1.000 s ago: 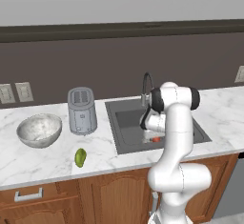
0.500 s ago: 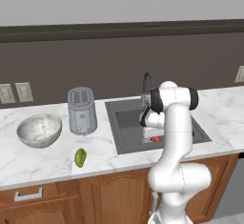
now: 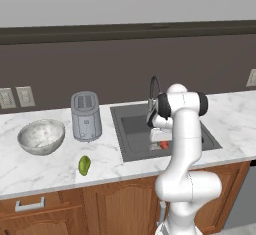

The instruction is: Remove the sweet potato and mango from the sink. Then move the bowl and cup from the counter to the sink for washing.

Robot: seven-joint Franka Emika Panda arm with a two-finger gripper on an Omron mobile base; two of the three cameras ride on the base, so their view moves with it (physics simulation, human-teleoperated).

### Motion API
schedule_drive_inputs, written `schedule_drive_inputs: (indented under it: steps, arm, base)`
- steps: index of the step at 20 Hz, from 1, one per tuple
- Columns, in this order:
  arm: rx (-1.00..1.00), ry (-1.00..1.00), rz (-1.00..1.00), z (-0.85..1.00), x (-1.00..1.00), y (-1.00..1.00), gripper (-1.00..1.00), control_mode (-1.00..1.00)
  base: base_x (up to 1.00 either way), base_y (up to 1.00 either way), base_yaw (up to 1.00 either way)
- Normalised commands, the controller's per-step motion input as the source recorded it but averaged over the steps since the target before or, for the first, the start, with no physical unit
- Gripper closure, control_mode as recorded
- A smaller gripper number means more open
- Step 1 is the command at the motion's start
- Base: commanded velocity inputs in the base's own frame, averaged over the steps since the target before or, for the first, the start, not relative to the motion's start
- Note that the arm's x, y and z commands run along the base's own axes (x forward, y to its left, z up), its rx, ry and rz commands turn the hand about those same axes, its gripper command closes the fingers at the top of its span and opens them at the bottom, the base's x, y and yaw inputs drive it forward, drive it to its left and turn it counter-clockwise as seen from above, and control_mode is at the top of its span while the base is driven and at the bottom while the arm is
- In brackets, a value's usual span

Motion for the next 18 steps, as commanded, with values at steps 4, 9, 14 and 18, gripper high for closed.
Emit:
schedule_drive_inputs:
  steps: [4, 9, 14, 18]
  arm:
    - [0.03, 0.0, 0.0, 0.11, -0.11, 0.0, 1.0, -1.0]
    - [0.0, 0.0, 0.0, 0.12, -0.06, 0.0, 1.0, -1.0]
    - [0.0, 0.0, 0.0, 0.16, -0.02, 0.01, 1.0, -1.0]
    - [0.0, 0.0, 0.01, 0.15, -0.06, 0.0, 1.0, -1.0]
  base:
    - [0.0, 0.0, 0.0]
    - [0.0, 0.0, 0.0]
    - [0.0, 0.0, 0.0]
    - [0.0, 0.0, 0.0]
